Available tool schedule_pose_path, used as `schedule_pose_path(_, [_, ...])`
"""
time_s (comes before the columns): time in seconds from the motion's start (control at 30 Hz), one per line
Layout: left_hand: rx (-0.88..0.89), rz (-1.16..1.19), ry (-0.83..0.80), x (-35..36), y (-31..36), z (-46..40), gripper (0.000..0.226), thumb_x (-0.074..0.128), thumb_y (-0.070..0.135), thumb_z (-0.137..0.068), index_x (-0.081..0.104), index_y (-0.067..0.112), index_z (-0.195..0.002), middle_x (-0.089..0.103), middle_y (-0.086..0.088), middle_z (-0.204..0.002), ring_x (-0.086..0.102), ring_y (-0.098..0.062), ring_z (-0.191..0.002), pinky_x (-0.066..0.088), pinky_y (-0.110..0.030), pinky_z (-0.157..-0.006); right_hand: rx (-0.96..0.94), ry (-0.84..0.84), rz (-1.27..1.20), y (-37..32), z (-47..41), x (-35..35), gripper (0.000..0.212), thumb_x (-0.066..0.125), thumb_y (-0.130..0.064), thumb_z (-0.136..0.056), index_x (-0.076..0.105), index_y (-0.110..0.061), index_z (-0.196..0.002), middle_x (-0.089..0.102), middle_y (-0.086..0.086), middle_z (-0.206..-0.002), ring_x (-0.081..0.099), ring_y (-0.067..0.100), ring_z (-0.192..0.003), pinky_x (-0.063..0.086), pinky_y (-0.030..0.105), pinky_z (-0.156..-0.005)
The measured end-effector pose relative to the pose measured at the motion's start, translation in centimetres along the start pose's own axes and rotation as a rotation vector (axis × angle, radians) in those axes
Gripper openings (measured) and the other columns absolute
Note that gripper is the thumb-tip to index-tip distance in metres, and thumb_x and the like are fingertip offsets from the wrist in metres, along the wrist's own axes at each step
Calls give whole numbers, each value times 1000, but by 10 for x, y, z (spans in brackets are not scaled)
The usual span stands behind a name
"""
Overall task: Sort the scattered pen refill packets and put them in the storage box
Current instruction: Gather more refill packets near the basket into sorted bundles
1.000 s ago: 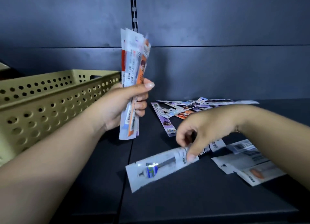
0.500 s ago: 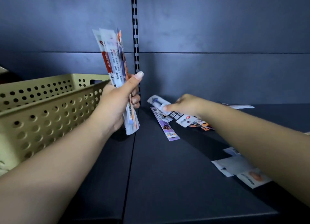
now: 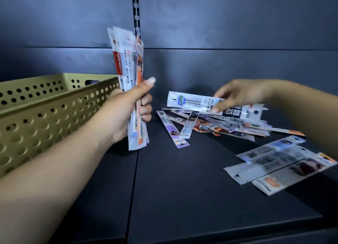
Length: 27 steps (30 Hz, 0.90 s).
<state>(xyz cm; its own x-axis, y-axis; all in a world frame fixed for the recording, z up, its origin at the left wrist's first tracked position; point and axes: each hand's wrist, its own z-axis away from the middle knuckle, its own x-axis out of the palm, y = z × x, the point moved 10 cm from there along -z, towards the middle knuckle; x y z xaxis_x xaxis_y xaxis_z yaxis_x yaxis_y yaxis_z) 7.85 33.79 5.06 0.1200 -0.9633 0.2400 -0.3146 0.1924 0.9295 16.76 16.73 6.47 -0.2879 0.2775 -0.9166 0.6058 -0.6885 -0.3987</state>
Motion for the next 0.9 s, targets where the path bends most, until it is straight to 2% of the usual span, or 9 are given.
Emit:
schedule_pose_path(0.1, [-147, -72, -118, 25, -18, 11, 22, 61, 31, -63, 54, 15, -75, 35, 7, -41, 30, -4, -32, 27, -14, -35, 30, -93, -21, 26, 22, -3, 28, 68, -49, -49, 73, -27, -67, 73, -10, -72, 63, 3, -71, 44, 16, -74])
schedule_pose_path(0.27, [-234, -199, -200, 77, -28, 29, 23, 63, 32, -61, 59, 14, -74, 36, 5, -41, 32, -5, -33, 29, -12, -36, -26, -277, -46, 51, 52, 15, 17, 70, -40, -51, 73, -28, -63, 71, -18, -65, 62, -9, -63, 40, 1, -62])
schedule_pose_path(0.43, [-202, -179, -88, 102, -21, 38, 15, 70, 31, -68, 64, 18, -65, 36, 6, -41, 33, -4, -32, 29, -12, -35, -237, -279, -102, 60, 64, 9, 35, 68, -43, -57, 74, -23, -86, 75, -6, -80, 67, 4, -74, 47, 8, -73])
schedule_pose_path(0.53, [-193, -97, -9, 107, -31, 47, 21, 82, 30, -53, 65, 20, -60, 37, 7, -40, 34, -3, -30, 31, -12, -33, -341, -339, -131, 65, 75, 12, 39, 68, -47, -55, 70, -30, -90, 74, -2, -67, 62, 0, -59, 45, 5, -67])
schedule_pose_path(0.6, [-216, -22, 12, 110, -43, 54, 34, 86, 35, -39, 66, 19, -62, 39, 6, -39, 35, -3, -29, 32, -14, -32, -379, -353, -110, 67, 81, 15, 36, 67, -43, -59, 66, -29, -92, 70, -14, -59, 57, -10, -54, 39, -1, -61])
schedule_pose_path(0.67, [-255, 32, 28, 114, -53, 63, 40, 89, 35, -34, 67, 19, -62, 40, 5, -36, 36, -3, -27, 33, -15, -30, -398, -345, -82, 66, 87, 19, 32, 59, -42, -60, 61, -34, -91, 70, -27, -73, 56, -19, -62, 38, -3, -63])
schedule_pose_path(0.73, [-264, 52, 39, 115, -55, 70, 39, 89, 35, -35, 66, 20, -61, 40, 5, -35, 36, -2, -27, 33, -15, -30, -442, -307, -44, 61, 88, 25, 49, 57, -48, -59, 63, -29, -103, 70, -24, -94, 55, -18, -71, 38, -4, -68])
schedule_pose_path(0.83, [-270, 93, 64, 114, -56, 79, 37, 89, 34, -37, 66, 19, -62, 41, 6, -35, 36, -1, -28, 34, -15, -29, -436, -260, 73, 59, 89, 31, 53, 61, -39, -76, 54, -18, -124, 46, -37, -38, 45, -23, -48, 34, -2, -53])
schedule_pose_path(0.9, [-311, 146, 70, 114, -65, 82, 39, 90, 30, -35, 66, 17, -63, 40, 7, -35, 36, -2, -26, 34, -13, -29, -446, -224, 80, 55, 92, 29, 49, 63, -44, -73, 58, -24, -117, 43, -29, -33, 45, -14, -41, 31, 4, -47])
